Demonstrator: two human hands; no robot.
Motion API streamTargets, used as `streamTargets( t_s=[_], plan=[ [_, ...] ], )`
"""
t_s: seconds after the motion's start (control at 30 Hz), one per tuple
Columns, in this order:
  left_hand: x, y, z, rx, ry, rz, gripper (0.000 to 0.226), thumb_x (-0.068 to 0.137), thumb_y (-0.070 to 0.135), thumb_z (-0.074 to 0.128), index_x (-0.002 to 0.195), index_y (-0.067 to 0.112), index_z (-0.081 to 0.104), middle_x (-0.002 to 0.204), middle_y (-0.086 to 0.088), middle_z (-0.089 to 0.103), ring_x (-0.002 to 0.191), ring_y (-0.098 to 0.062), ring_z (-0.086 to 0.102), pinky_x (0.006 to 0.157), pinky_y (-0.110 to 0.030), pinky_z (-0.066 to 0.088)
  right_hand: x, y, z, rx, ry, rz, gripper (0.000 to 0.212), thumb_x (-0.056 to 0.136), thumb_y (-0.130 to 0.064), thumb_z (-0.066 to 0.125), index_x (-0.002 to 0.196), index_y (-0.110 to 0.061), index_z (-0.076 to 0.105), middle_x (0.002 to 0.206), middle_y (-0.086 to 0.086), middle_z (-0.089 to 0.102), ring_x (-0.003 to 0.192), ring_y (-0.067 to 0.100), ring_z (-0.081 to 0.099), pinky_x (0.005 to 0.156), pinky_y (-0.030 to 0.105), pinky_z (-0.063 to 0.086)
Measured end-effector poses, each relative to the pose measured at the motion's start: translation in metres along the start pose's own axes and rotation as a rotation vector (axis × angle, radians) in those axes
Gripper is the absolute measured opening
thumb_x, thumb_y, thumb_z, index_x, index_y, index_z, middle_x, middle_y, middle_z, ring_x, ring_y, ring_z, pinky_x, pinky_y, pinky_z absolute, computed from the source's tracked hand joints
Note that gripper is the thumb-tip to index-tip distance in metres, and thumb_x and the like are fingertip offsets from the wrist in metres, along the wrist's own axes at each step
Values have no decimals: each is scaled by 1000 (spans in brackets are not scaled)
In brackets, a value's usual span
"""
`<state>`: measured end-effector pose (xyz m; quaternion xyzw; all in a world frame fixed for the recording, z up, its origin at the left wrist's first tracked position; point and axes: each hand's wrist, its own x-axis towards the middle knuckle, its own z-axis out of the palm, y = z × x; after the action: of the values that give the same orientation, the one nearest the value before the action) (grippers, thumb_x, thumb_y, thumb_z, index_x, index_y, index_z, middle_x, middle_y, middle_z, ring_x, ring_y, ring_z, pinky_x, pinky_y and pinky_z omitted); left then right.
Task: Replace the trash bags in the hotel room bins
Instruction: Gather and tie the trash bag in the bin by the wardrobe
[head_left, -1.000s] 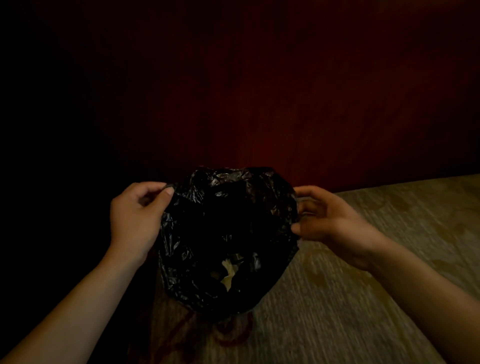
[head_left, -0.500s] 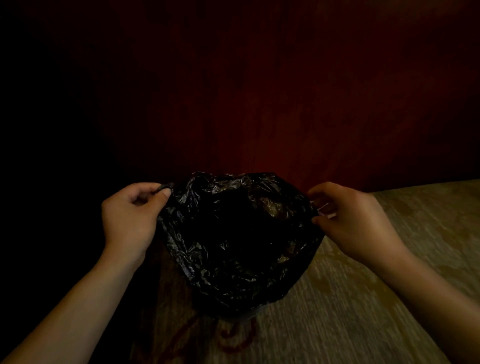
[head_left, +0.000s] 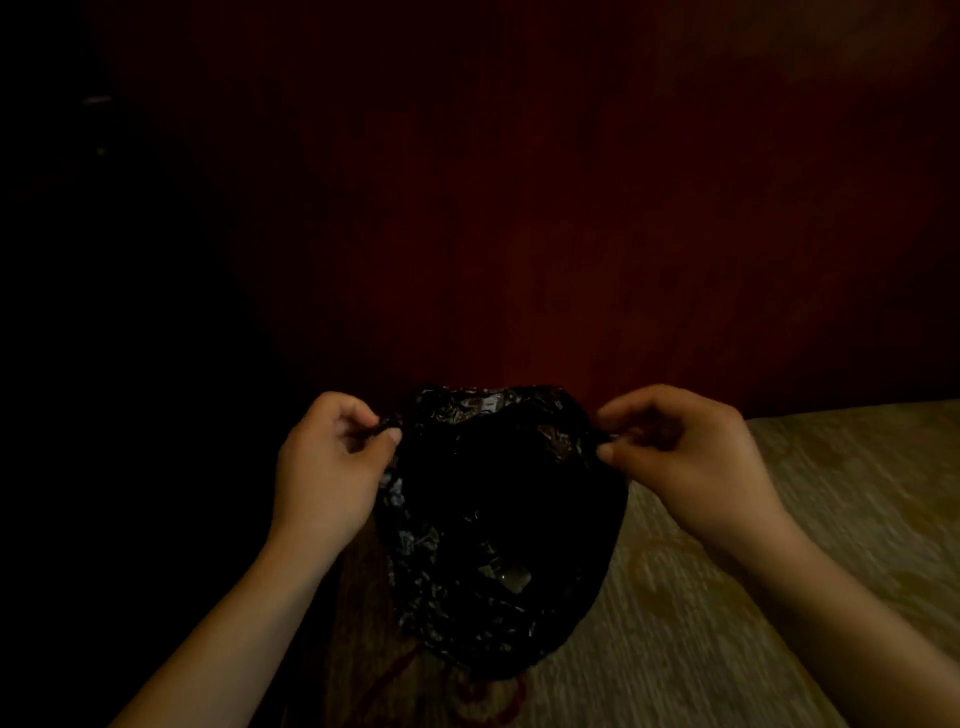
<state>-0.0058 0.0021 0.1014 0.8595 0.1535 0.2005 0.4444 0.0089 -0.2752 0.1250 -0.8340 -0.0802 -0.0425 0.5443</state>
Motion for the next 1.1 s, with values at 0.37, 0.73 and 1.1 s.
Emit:
streamTargets(
  t_s=[0.37,0.73,1.1],
  plan=[
    [-10,-9,-37,165,-110,-150,22,84,13,75,96,29,65,85,9,62,76,-5,61,64,-18,44,0,-17,10,38,-2,-27,30,78,0,78,92,-25,71,90,-3,70,82,8,68,69,20,56],
    [-2,36,-45,57,-29,-37,25,83,6,75,92,27,66,88,7,63,82,-10,60,71,-24,48,13,-33,27,-178,-20,-158,26,86,-1,71,91,-26,69,95,-12,63,86,0,61,72,16,52],
    [13,97,-62,297,68,415,24,80,10,77,101,19,71,98,9,59,75,-6,57,73,-18,46,41,-87,7,-426,49,-473,29,86,7,61,100,-16,72,95,-5,64,86,11,62,73,28,57]
  ],
)
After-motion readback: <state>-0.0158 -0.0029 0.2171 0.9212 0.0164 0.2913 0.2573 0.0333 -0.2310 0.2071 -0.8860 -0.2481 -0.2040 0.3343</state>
